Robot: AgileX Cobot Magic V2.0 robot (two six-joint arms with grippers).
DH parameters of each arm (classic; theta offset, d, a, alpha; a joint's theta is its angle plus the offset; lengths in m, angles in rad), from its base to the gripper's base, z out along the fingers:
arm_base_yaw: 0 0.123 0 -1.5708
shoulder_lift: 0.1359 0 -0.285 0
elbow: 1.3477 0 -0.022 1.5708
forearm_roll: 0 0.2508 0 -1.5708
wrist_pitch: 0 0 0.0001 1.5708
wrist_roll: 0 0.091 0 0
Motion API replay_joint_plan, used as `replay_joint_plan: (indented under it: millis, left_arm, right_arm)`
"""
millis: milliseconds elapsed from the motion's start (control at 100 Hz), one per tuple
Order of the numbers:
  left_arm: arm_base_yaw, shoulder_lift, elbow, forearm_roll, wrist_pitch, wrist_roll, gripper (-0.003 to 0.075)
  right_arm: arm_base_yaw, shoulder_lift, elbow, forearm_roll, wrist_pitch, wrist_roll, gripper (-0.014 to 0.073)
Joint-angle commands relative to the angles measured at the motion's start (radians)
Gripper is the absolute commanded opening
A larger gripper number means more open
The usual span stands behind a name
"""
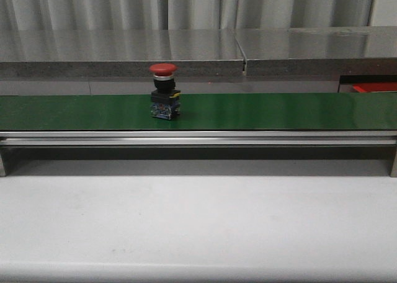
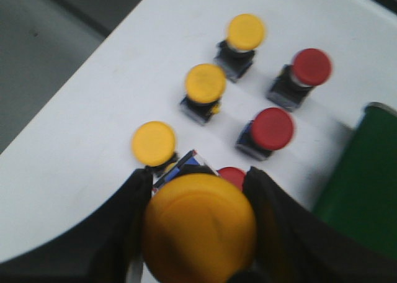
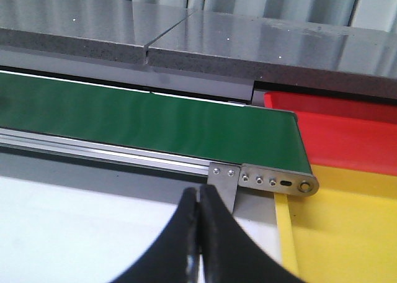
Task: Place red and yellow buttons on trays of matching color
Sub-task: 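Set the yellow button on the belt with the left gripper, release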
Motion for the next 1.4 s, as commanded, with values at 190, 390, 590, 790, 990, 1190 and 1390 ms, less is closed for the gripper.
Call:
replay_joint_plan:
  millis: [190, 390, 590, 790, 990, 1190, 1390]
  left_arm:
    - [-0.220, -0.020, -0.122, -0.015, 0.011, 0.059, -0.0019]
    - [-0.317, 0.057, -0.131, -0.015, 0.009, 0.059, -0.0019]
    - [-0.356, 0.137, -0.131, -0.027, -0.014, 0.059, -0.0019]
    - [-0.359, 0.181, -0.150, -0.079, -0.022, 0.059, -0.0018]
    - [-0.359, 0.214, -0.167, -0.081, 0.018, 0.059, -0.0015]
    - [-0.360, 0.216, -0.171, -0.081, 0.021, 0.061, 0.0211]
    - [-0.366, 0.216, -0.176, -0.108, 0.010, 0.080, 0.0649]
  right_arm:
    - [0.001, -0.018, 0.000, -0.011, -0.085, -0.002, -0.0117]
    - [0.001, -0.018, 0.000, -0.011, -0.085, -0.002, -0.0117]
    - [0.001, -0.018, 0.000, -0.011, -0.085, -0.002, -0.0117]
    - [0.001, -0.018, 0.000, -0.011, -0.085, -0.002, -0.0117]
    - [0.001, -0.018, 0.000, -0.011, -0.085, -0.002, -0.0117]
    - [0.001, -0.018, 0.000, -0.011, -0.085, -0.002, -0.0117]
    - [0.001, -0.018, 0.000, -0.011, -0.085, -0.002, -0.0117]
